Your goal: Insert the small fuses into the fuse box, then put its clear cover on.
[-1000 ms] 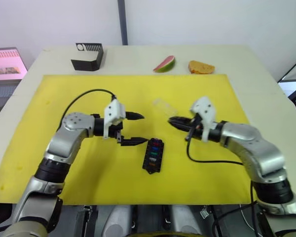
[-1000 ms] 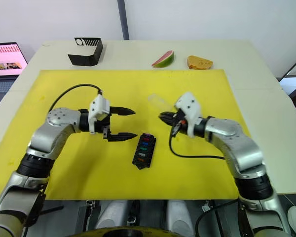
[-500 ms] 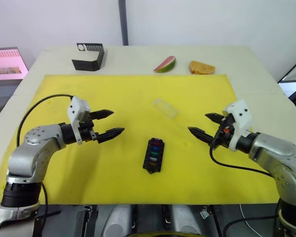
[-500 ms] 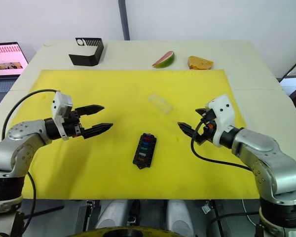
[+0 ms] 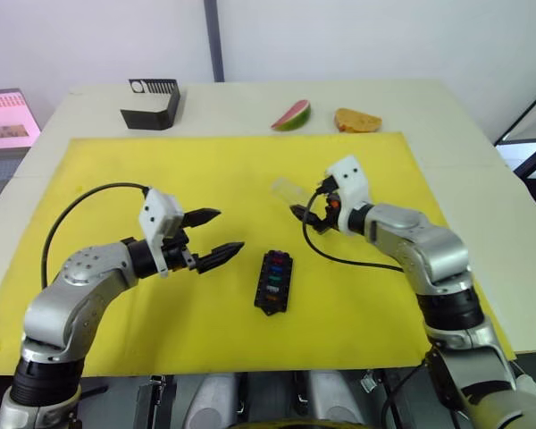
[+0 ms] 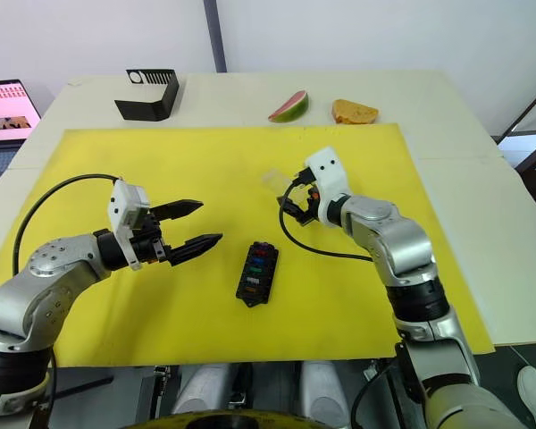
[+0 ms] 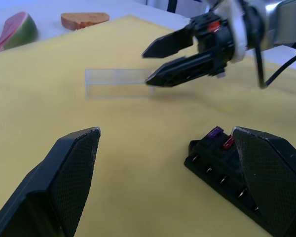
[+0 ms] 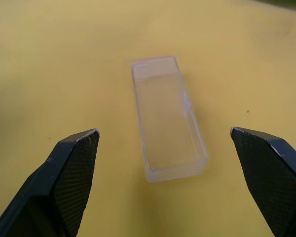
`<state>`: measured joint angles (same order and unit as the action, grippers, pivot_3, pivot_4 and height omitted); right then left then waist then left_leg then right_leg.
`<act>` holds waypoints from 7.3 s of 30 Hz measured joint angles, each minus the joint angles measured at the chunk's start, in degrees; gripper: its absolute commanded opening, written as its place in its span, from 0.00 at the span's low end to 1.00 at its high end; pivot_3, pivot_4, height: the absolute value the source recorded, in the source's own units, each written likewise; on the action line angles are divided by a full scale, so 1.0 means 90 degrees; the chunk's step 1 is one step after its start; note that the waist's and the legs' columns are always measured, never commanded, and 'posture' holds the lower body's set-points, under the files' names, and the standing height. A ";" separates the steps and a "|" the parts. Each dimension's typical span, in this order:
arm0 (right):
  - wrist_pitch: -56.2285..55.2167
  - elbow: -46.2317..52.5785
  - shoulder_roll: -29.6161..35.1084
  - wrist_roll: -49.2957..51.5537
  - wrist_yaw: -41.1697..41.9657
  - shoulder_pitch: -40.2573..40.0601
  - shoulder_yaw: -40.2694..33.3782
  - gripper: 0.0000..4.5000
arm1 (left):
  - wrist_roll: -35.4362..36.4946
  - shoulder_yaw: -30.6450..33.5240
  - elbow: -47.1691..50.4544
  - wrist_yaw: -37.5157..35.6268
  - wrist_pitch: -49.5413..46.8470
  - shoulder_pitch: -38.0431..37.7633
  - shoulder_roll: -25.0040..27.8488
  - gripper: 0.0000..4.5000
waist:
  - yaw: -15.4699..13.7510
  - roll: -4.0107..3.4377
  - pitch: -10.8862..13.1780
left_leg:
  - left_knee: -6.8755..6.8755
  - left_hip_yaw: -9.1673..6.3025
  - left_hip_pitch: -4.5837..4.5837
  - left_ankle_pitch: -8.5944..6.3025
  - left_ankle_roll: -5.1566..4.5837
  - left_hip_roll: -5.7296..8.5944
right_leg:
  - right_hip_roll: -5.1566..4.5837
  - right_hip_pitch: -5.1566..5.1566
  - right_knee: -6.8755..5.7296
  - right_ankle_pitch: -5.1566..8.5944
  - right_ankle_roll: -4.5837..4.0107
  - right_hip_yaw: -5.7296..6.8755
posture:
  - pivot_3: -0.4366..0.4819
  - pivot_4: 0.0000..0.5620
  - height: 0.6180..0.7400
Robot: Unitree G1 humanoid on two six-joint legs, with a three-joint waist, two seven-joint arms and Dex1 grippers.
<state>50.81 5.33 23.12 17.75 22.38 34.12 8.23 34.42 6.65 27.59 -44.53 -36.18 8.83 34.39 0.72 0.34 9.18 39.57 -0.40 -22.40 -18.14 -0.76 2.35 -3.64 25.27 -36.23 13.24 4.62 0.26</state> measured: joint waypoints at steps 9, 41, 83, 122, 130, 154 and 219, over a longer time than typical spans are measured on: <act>-0.0700 -0.1256 -0.0414 -0.0561 0.0046 0.0630 0.0119 0.99 | 0.0000 -0.0012 0.0073 0.0259 0.0020 -0.0137 -0.0001 1.00 | 0.0010 0.0000 0.0000 | -0.0011 0.0002 0.0000 0.0005 0.0008 0.0001 | 0.0001 0.0006 0.0000 0.0000 0.0000 0.0000 | 0.48 0.27 1.00; -0.0432 0.0507 0.0072 -0.0703 0.0565 -0.0541 -0.0276 0.38 | 0.0468 -0.0489 0.1551 0.0696 -0.0518 -0.1102 0.0162 1.00 | -0.0005 -0.0001 0.0000 | -0.0038 0.0001 0.0003 -0.0011 -0.0019 0.0002 | -0.0002 0.0010 0.0010 0.0000 0.0000 -0.0002 | 0.48 0.27 1.00; 0.0573 0.1705 0.0569 -0.0053 0.0447 -0.1229 -0.0992 0.38 | -0.2104 -0.2352 0.0964 0.1611 0.0372 -0.1296 -0.0609 1.00 | -0.0018 -0.0004 -0.0002 | -0.0043 0.0001 0.0008 -0.0014 -0.0025 0.0001 | -0.0002 0.0005 0.0012 0.0001 -0.0003 -0.0001 | 0.48 0.27 1.00; 0.0634 0.1865 0.0758 0.0169 0.0429 -0.1208 -0.1015 0.38 | -0.2404 -0.2148 0.0942 0.2360 0.0246 -0.1623 -0.1354 1.00 | -0.0026 -0.0004 -0.0002 | -0.0043 0.0001 0.0009 -0.0014 -0.0025 0.0001 | -0.0002 0.0004 0.0011 0.0000 -0.0002 -0.0002 | 0.48 0.27 1.00; 0.0633 0.1860 0.0759 0.0174 0.0425 -0.1115 -0.0991 0.38 | -0.2585 -0.2288 0.0584 0.2522 0.0364 -0.1376 -0.1619 0.88 | -0.0026 -0.0004 -0.0002 | -0.0043 0.0001 0.0009 -0.0013 -0.0025 0.0001 | -0.0002 0.0005 0.0010 0.0000 -0.0002 -0.0001 | 0.48 0.27 1.00; -0.0834 0.2448 0.2390 0.1373 0.4139 -0.0527 0.0145 0.38 | -0.2105 -0.2778 -0.3468 -0.2658 0.2685 0.1896 -0.0506 0.58 | -0.0160 -0.0002 -0.0001 | -0.0027 0.0002 0.0007 -0.0016 -0.0033 0.0003 | -0.0002 -0.0005 0.0015 -0.0002 -0.0003 0.0006 | 0.48 0.27 1.00; -0.1817 0.1621 0.2067 -0.0189 0.4131 -0.0660 0.0931 0.99 | -0.2528 -0.2847 -0.4426 -0.3033 0.3684 0.2236 -0.0927 0.58 | -0.0172 -0.0002 -0.0002 | 0.0023 -0.0003 0.0004 -0.0021 -0.0039 0.0003 | -0.0004 -0.0019 0.0003 -0.0002 -0.0002 0.0005 | 0.48 0.27 1.00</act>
<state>34.46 19.92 41.72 16.04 59.56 28.18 16.61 11.67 -18.97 -12.25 -71.83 -3.03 28.95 26.05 -0.83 0.32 9.16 39.78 -0.43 -22.36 -18.33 -1.12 2.37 -3.68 25.09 -36.21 13.22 4.61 0.31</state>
